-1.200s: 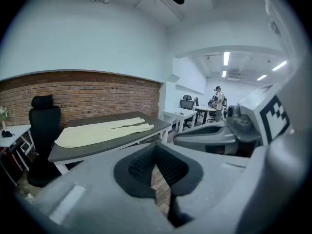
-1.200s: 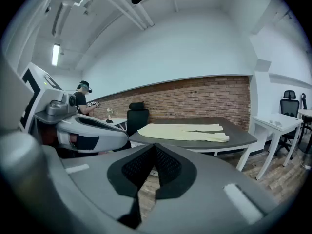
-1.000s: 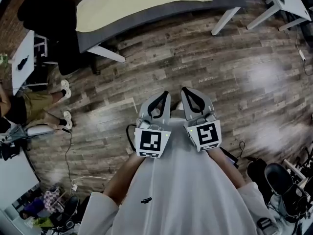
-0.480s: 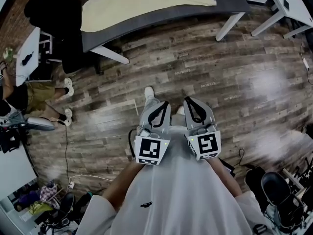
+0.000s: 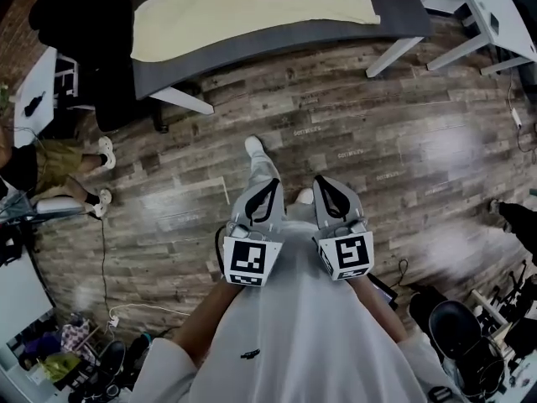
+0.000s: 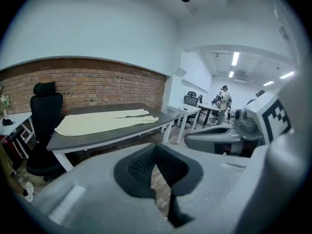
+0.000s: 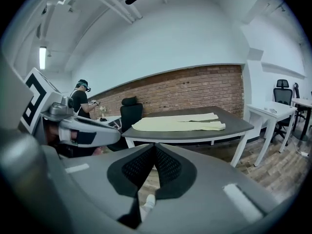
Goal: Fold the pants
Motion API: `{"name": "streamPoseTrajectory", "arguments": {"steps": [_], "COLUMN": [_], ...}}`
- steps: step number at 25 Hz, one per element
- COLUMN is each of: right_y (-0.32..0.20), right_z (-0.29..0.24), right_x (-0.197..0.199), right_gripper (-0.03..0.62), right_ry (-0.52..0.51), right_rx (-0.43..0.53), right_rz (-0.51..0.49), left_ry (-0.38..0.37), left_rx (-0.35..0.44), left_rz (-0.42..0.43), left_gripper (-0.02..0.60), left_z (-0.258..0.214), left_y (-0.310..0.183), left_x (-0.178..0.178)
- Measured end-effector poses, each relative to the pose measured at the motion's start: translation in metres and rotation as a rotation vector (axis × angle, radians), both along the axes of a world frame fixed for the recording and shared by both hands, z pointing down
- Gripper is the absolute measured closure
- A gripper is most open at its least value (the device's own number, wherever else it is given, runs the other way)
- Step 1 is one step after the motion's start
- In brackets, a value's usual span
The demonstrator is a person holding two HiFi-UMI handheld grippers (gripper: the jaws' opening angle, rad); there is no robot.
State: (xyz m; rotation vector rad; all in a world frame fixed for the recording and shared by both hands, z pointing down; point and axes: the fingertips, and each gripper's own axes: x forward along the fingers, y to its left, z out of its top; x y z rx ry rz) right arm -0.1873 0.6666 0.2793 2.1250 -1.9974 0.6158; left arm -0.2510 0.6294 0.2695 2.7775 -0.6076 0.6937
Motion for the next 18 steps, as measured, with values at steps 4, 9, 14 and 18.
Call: {"name": "streamPoseTrajectory", "arguments": {"steps": [4,9,14,18], "right_y": [-0.041,-0.112,-0.180,-0.225], "right_z": [0.001,-0.008,-0.020,-0.026], "right_x": [0.016,0.030,0.026,0.022], "right_gripper": [0.588,0.588,0.588,0.588], "right_ry": [0.024,0.046,0.061,0.116], "right_rx": [-0.033,-0.044,-0.034,-0.022], "right_rz": [0.023,0.064,0.065,0.071], "left_ry": [0.016,0.038,0.049,0.065], "left_rx": [-0.023,-0.066,-0.037,-0.035], "left_rz": [0.009,0.065,0.099,0.103], "left_gripper": [0.577,0.577,0.577,0.577], "left_z": [0.002,-0.001,-0.012,-0.010], "left_y": [-0.048,-0.119,-0.188,-0.239], "left_x": [0.014,0.026,0.022,0.011]}}
